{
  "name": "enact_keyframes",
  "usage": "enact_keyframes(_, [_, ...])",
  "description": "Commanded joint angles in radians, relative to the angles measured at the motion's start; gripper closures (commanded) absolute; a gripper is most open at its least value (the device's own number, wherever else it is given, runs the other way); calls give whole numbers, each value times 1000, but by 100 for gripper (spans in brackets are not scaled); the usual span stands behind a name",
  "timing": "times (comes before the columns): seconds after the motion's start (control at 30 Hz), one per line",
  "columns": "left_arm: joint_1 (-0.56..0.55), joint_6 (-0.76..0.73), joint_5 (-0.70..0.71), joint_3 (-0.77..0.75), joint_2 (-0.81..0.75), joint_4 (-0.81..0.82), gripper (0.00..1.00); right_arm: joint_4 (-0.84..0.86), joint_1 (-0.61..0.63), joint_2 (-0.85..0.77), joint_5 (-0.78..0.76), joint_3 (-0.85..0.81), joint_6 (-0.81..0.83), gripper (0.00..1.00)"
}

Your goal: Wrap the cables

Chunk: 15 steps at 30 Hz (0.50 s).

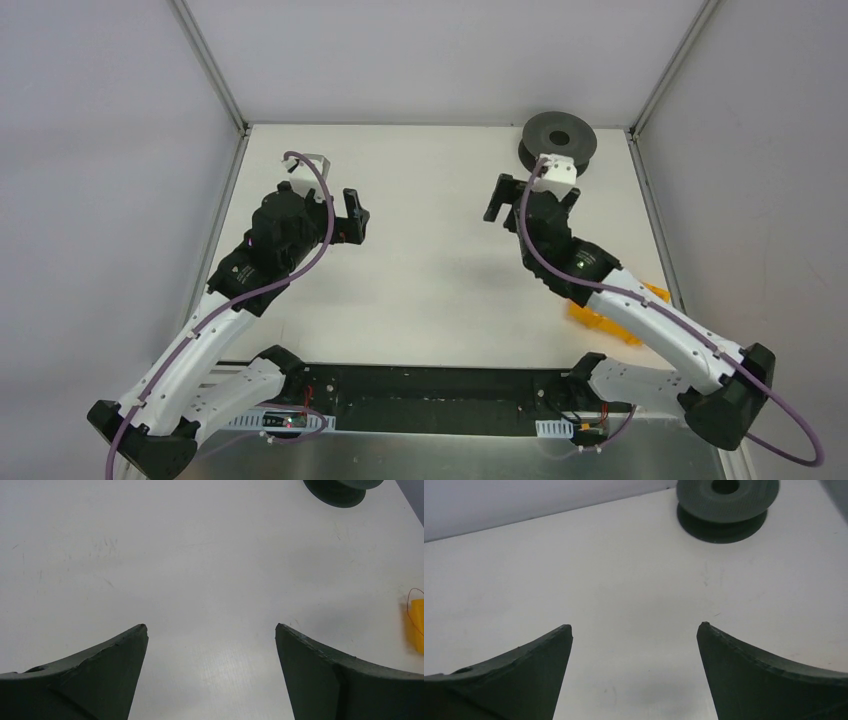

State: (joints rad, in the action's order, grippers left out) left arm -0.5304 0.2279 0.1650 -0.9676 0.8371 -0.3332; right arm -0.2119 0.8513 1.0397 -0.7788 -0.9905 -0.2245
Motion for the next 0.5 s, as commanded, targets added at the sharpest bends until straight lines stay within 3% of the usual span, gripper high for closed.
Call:
enact_keyframes(0.0, [-6,7,-27,-10,-6,30,3,103,-194,115,27,-51,181,1])
enact_keyframes(0.17, [-5,0,-4,-4,-21,31,3,77,-493,296,414,-201,108,1])
enact_keyframes(0.47, [-5,-2,-19,-6,-15,31,3,-76,-709,789,619,-694,167,1])
